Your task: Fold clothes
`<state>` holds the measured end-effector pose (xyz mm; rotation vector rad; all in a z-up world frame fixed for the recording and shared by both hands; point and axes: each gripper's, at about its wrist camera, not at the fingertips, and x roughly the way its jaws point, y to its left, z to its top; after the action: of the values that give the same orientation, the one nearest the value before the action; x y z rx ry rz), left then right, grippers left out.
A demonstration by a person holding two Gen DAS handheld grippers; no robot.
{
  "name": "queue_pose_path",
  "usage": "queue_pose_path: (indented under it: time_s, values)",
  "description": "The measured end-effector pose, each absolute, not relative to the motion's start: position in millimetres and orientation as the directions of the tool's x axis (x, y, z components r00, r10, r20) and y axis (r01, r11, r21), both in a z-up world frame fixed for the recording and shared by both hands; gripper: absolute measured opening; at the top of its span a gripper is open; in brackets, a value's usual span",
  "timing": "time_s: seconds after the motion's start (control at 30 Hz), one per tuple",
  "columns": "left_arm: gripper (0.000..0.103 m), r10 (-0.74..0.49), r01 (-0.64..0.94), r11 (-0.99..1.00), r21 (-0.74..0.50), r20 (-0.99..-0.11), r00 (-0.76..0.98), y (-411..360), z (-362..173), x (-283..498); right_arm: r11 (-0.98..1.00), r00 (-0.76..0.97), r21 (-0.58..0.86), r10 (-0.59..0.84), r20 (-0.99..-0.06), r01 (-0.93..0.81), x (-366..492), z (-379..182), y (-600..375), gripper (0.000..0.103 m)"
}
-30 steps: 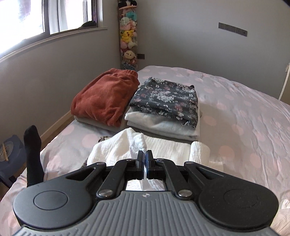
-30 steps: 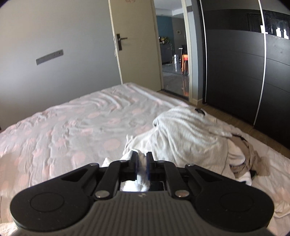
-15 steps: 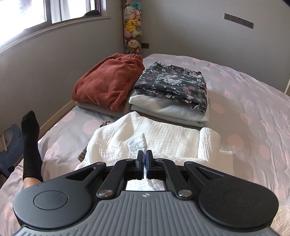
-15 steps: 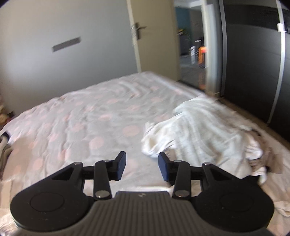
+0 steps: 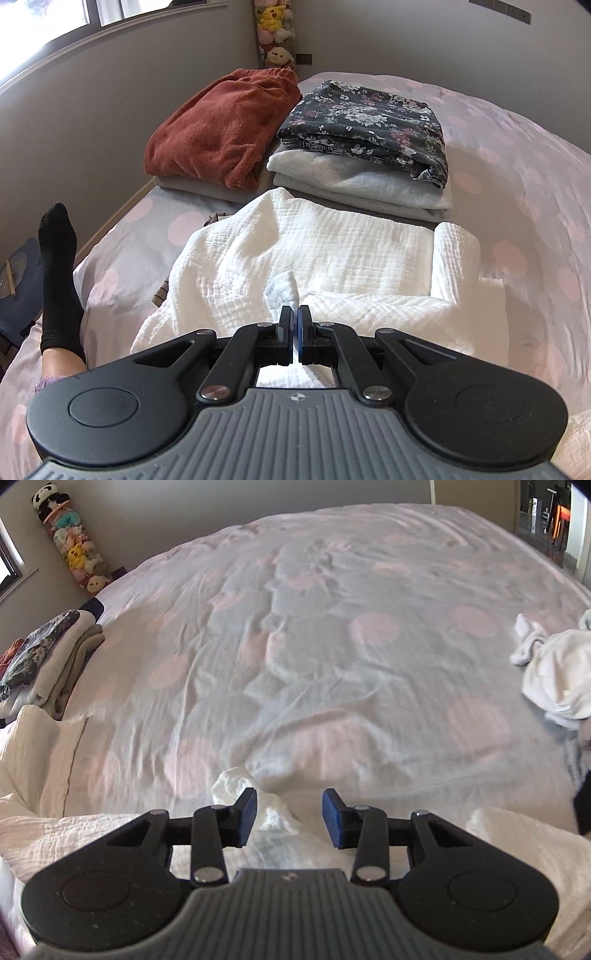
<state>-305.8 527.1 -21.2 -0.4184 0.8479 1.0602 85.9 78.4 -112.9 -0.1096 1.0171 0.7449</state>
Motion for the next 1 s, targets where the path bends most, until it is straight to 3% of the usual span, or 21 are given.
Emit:
queue_pose_path:
  time_s: [0.17, 0.23, 0.27, 0.47, 0.83, 1.0]
  values:
    - [0.0, 0.591, -0.885, 0.455, 0.098, -0.776, 0.218, 530.6, -17.7, -298.5, 0.743, 0.217, 0.276, 0.492, -0.843, -0.61, 97.9, -141.3, 105.6, 0.04]
    - [0.0, 0.597, -0.884, 0.456, 0.099, -0.771, 0.222, 530.6, -14.0, -297.6, 0.752, 0.194, 0.279, 0.474, -0.859, -0.598, 98.6, -149.3, 106.3, 0.012]
    - [0.0, 0.601, -0.885, 0.456, 0.099, -0.767, 0.224, 530.6, -11.6, -297.6, 0.757, 0.204, 0.273, 0.47, -0.859, -0.594, 97.9, -148.6, 103.4, 0.009]
    - [0.0, 0.646, -0.888, 0.452, 0.085, -0.718, 0.26, 525.5, 17.5, -301.0, 0.81, 0.394, 0.237, 0.488, -0.779, -0.536, 104.4, -96.0, 69.5, 0.006]
    - [0.0, 0.767, -0.912, 0.407, 0.06, -0.564, 0.305, 510.6, 99.6, -327.4, 0.889, 0.765, 0.124, 0.443, -0.468, -0.44, 111.6, 62.5, -14.3, 0.005]
    - [0.0, 0.761, -0.912, 0.408, 0.052, -0.572, 0.308, 509.4, 106.7, -341.1, 0.905, 0.789, 0.156, 0.423, -0.445, -0.396, 112.9, 79.2, -52.8, 0.005]
